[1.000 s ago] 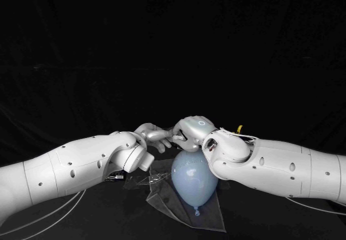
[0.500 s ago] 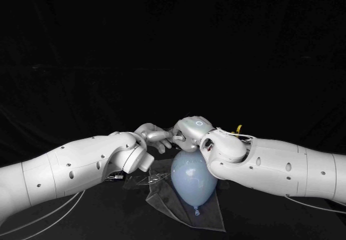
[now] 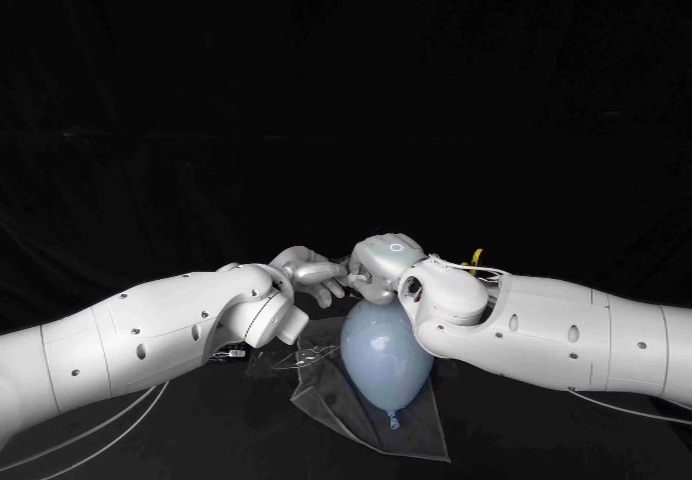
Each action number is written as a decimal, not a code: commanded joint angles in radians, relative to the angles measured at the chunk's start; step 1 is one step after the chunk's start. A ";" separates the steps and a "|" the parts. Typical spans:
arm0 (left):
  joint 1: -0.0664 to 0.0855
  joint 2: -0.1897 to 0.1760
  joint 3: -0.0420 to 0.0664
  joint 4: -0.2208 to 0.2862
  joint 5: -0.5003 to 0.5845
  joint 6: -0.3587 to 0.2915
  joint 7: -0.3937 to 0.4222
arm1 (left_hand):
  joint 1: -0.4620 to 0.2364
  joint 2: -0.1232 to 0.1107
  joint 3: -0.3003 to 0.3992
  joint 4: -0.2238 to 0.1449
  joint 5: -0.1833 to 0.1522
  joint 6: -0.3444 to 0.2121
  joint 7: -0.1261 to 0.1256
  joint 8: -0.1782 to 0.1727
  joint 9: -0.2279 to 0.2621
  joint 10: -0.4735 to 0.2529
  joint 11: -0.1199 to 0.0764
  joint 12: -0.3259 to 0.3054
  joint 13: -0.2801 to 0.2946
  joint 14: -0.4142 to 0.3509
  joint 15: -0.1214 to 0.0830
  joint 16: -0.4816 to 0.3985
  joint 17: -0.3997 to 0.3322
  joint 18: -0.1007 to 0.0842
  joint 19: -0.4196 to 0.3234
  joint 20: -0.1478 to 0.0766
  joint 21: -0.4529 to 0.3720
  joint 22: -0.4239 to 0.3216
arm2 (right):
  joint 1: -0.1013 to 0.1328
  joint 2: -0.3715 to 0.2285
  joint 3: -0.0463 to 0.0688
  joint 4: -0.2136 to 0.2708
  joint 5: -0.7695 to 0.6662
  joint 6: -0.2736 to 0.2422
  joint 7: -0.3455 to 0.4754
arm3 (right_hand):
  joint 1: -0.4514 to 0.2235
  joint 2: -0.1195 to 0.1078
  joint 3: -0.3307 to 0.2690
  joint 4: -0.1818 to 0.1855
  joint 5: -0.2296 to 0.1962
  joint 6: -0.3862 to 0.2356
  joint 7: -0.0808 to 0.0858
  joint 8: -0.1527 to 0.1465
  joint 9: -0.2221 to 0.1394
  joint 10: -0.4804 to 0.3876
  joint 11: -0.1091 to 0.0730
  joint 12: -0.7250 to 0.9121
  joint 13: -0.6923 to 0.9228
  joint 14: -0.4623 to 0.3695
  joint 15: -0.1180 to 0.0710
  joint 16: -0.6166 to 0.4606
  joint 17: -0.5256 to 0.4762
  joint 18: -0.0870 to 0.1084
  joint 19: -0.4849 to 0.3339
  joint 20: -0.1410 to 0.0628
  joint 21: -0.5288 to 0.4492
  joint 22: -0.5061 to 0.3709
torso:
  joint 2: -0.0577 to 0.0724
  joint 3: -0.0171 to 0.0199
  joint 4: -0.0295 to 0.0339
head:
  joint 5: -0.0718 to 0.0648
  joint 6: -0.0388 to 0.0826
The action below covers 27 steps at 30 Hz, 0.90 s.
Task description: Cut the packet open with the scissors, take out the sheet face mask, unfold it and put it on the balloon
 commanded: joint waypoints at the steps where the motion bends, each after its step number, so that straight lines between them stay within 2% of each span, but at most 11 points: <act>1: 0.002 0.002 0.002 0.006 -0.006 0.024 0.015 | 0.000 0.008 0.134 -0.142 0.004 0.004 0.000 0.003 0.001 0.008 -0.001 0.004 0.001 0.000 -0.004 0.004 0.001 0.016 -0.002 -0.006 0.005 0.001 | -0.001 0.001 0.000 -0.003 -0.019 0.048 -0.020 | -0.002 0.027 0.009 0.005 -0.007 0.034 -0.014 0.017 0.006 0.098 -0.013 0.014 0.244 0.106 -0.014 0.004 0.263 -0.003 0.013 -0.003 0.013 0.048 | 0.000 0.0001 0.0000 | -0.001 -0.001; 3: 0.002 0.002 0.002 0.007 -0.006 0.025 0.015 | 0.000 0.008 0.134 -0.142 0.004 0.004 0.000 0.003 0.001 0.008 -0.001 0.004 0.001 0.000 -0.004 0.004 0.001 0.016 -0.002 -0.006 0.005 0.001 | -0.001 0.001 0.000 -0.004 -0.017 0.045 -0.017 | -0.001 0.037 0.010 0.006 -0.008 0.048 -0.023 0.025 0.011 0.100 -0.021 0.021 0.249 0.106 -0.022 0.004 0.263 -0.004 0.018 -0.007 0.019 0.052 | 0.000 0.0000 0.0001 | -0.001 -0.001; 11: 0.002 0.001 0.002 0.010 -0.006 0.027 0.016 | -0.001 0.009 0.133 -0.143 0.006 0.005 0.000 0.003 0.001 0.008 -0.001 0.004 0.001 0.000 -0.004 0.004 0.002 0.016 -0.002 -0.006 0.007 0.002 | -0.001 -0.001 0.000 -0.003 -0.017 0.010 -0.009 | 0.004 0.052 0.008 0.000 -0.008 0.082 -0.045 0.054 0.031 0.104 -0.041 0.029 0.255 0.106 -0.040 0.004 0.263 -0.009 0.033 -0.017 0.039 0.063 | 0.000 -0.0002 0.0002 | -0.001 -0.001; 15: 0.002 0.001 0.002 0.009 -0.006 0.028 0.016 | -0.001 0.009 0.133 -0.143 0.006 0.005 0.000 0.003 0.001 0.008 -0.001 0.004 0.001 0.000 -0.004 0.004 0.002 0.016 -0.002 -0.006 0.007 0.002 | -0.001 -0.004 0.000 0.000 -0.022 -0.031 -0.002 | 0.007 0.070 0.018 0.001 -0.008 0.095 -0.054 0.071 0.044 0.108 -0.050 0.042 0.264 0.106 -0.049 0.004 0.263 -0.014 0.051 -0.023 0.064 0.074 | 0.000 0.0003 0.0004 | -0.002 -0.001; 20: 0.002 -0.001 0.002 0.007 -0.006 0.027 0.016 | -0.001 0.009 0.133 -0.144 0.007 0.005 0.000 0.003 0.002 0.008 -0.001 0.004 0.002 0.000 -0.004 0.003 0.002 0.016 -0.002 -0.007 0.008 0.002 | -0.001 -0.015 0.000 0.012 -0.026 -0.095 0.015 | 0.007 0.073 0.025 -0.001 -0.008 0.099 -0.057 0.078 0.050 0.108 -0.053 0.042 0.264 0.106 -0.052 0.004 0.263 -0.017 0.062 -0.026 0.081 0.082 | 0.000 0.0002 0.0008 | -0.002 0.000; 25: 0.002 -0.001 0.002 0.000 -0.005 0.025 0.015 | -0.001 0.009 0.133 -0.144 0.007 0.005 0.000 0.003 0.002 0.008 -0.001 0.004 0.002 0.000 -0.004 0.003 0.002 0.016 -0.002 -0.007 0.008 0.003 | -0.001 -0.047 0.002 0.049 -0.011 -0.166 0.042 | 0.005 0.072 0.029 -0.002 -0.008 0.101 -0.060 0.083 0.055 0.108 -0.056 0.042 0.264 0.106 -0.055 0.004 0.263 -0.019 0.069 -0.028 0.092 0.086 | 0.000 0.0002 0.0005 | -0.001 0.001; 27: 0.002 -0.001 0.002 -0.006 -0.004 0.024 0.013 | -0.002 0.009 0.133 -0.144 0.007 0.005 0.000 0.003 0.002 0.008 -0.001 0.004 0.002 0.000 -0.004 0.003 0.002 0.016 -0.002 -0.007 0.008 0.003 | 0.000 -0.075 0.005 0.082 0.009 -0.205 0.062 | 0.004 0.071 0.029 -0.002 -0.008 0.102 -0.060 0.085 0.056 0.108 -0.056 0.042 0.264 0.106 -0.055 0.004 0.263 -0.020 0.072 -0.029 0.095 0.088 | -0.001 -0.0001 -0.0003 | 0.000 0.001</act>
